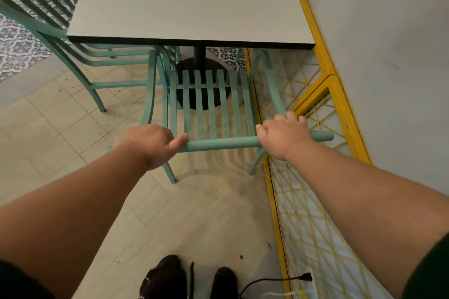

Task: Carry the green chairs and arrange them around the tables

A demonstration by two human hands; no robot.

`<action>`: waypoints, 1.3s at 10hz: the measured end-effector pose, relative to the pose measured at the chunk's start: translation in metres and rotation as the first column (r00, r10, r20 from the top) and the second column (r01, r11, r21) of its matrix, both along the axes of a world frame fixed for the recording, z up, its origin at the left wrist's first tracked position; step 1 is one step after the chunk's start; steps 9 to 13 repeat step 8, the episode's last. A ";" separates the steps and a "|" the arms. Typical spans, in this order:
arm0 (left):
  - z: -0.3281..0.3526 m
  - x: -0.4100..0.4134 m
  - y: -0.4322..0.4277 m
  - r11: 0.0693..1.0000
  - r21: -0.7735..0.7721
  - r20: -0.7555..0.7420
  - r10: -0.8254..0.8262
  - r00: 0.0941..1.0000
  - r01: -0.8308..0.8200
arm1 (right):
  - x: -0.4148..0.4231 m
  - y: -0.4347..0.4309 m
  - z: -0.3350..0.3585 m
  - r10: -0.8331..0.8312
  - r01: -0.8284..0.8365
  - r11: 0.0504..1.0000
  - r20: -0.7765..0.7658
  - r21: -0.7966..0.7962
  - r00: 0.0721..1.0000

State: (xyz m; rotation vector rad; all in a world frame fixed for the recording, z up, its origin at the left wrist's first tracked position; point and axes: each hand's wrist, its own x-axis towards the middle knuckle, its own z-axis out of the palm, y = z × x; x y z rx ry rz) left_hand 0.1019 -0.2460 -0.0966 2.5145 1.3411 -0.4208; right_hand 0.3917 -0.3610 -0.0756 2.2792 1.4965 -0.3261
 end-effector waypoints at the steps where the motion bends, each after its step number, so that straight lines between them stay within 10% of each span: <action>1: 0.005 -0.002 0.002 0.998 -0.044 0.026 0.043 0.999 -0.041 | -0.015 -0.005 0.005 -0.146 0.155 0.987 -0.160 0.045 0.976; 3: 0.035 -0.008 0.025 0.950 -0.301 0.255 0.162 0.953 -0.081 | -0.030 -0.001 0.056 -0.102 0.205 0.927 -0.316 0.313 0.943; 5: 0.117 0.014 0.114 0.963 0.057 0.185 -0.271 0.945 0.265 | -0.044 0.016 0.099 -0.260 0.380 0.824 -0.315 0.421 0.913; 8: 0.141 0.081 0.128 0.804 0.132 0.022 -0.587 0.809 0.580 | -0.062 -0.046 0.100 -0.504 0.595 0.678 -0.317 0.431 0.803; 13: 0.141 0.081 0.128 0.804 0.132 0.022 -0.587 0.809 0.580 | -0.062 -0.046 0.100 -0.504 0.595 0.678 -0.317 0.431 0.803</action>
